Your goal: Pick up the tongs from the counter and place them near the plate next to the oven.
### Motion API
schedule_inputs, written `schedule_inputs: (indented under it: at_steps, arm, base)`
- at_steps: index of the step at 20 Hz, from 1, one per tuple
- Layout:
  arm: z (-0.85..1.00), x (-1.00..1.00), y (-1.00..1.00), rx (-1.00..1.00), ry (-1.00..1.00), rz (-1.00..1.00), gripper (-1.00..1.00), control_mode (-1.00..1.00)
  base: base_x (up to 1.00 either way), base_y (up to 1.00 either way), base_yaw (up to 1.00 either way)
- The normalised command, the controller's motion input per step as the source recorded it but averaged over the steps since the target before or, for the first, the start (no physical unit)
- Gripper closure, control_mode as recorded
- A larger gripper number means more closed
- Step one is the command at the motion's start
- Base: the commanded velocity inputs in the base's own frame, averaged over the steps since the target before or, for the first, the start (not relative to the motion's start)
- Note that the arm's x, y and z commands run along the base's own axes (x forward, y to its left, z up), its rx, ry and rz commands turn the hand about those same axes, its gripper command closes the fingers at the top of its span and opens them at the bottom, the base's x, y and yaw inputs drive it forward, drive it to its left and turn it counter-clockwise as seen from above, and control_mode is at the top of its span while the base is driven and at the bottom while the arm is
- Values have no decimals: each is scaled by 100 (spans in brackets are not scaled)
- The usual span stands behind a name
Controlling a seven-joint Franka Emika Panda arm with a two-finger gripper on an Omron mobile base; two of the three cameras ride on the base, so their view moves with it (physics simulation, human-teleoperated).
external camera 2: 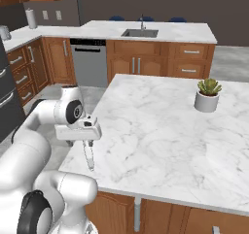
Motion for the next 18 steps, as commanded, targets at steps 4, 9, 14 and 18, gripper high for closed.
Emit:
schedule_inputs:
  at_steps: [4,9,14,18]
  arm:
    - [-27,3,0,0,1,7,-100,-100]
    - [-29,17,0,0,3,6,-100,-100]
    - [-29,33,0,0,4,7,-100,-100]
    - [-28,43,0,0,3,8,-100,-100]
  base:
    - [0,0,0]
    - [0,0,0]
    - [0,0,0]
    - [0,0,0]
